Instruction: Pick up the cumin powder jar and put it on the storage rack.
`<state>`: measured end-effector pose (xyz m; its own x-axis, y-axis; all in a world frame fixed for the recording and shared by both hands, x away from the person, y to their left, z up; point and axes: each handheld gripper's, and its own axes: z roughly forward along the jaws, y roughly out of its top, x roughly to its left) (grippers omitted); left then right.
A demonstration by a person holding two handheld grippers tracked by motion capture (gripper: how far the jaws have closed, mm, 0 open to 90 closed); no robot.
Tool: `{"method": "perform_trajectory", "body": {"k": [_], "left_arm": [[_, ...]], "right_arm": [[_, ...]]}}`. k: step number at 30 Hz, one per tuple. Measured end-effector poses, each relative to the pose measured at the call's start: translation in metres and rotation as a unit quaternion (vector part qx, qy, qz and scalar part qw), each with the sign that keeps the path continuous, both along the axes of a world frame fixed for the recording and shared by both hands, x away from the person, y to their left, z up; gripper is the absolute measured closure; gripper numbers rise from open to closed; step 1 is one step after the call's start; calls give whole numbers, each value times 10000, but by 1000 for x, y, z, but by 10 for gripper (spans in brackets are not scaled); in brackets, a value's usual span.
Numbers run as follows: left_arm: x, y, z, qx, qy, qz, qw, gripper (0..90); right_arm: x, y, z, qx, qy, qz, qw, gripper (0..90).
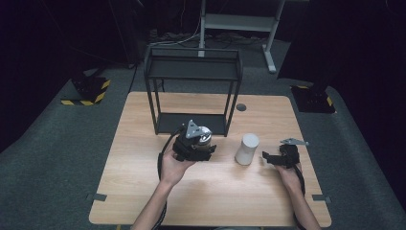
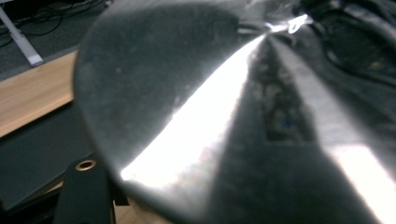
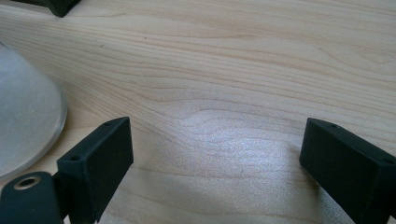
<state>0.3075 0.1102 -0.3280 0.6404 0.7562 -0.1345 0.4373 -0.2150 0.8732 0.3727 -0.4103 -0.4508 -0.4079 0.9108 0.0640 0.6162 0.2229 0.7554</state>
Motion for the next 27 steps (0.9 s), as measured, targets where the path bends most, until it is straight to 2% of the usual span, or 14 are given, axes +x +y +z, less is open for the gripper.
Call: {"method": "perform_trajectory", "body": {"k": [1,2,10,15,25,26,27], "left_arm": [[0,0,0,0,0,0,10000,305],[9,7,17,569,14,-334,9978,305],[15,14,39,496,-8,-396,9980,305],[20,13,56,576,-43,-433,9974,305],[29,18,87,552,-125,-480,9972,305],[31,20,94,560,-130,-468,9972,305],[31,20,94,560,-130,-468,9972,305]], "right_arm": [[0,0,0,0,0,0,10000,96],[0,0,0,-6,-2,0,10000,96],[0,0,0,-17,-5,-2,10000,96],[0,1,0,-36,-11,-2,10000,97],[0,0,0,30,13,-33,10000,98],[0,0,0,32,11,-34,10000,98],[0,0,0,32,11,-34,10000,98]]}}
